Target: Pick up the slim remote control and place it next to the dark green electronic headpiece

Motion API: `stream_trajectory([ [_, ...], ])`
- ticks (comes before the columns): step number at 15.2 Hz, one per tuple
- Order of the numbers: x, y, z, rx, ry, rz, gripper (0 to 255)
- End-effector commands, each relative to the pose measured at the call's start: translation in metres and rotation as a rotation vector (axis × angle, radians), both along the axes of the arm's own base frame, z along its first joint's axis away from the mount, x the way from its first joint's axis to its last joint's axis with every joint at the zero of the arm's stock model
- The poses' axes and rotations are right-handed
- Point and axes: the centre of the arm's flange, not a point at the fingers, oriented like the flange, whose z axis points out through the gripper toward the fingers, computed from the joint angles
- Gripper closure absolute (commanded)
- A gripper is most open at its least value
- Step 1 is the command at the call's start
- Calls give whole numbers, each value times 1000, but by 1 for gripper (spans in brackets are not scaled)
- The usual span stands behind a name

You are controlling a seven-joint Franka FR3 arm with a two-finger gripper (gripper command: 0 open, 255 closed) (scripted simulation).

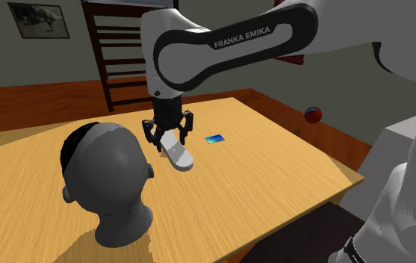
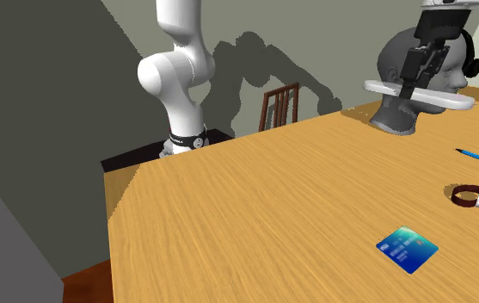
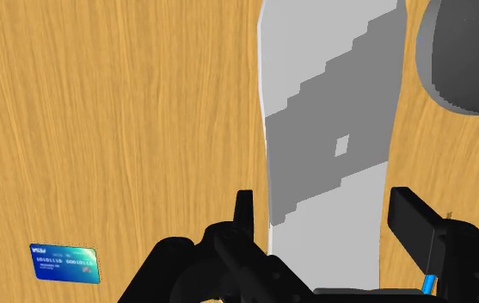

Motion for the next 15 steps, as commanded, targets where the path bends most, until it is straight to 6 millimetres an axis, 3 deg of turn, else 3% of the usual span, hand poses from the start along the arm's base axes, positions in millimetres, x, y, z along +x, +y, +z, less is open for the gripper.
stream_trajectory([
  [1,0,0,-10,0,-1,0,255],
  [15,0,0,-84,0,-1,0,255],
])
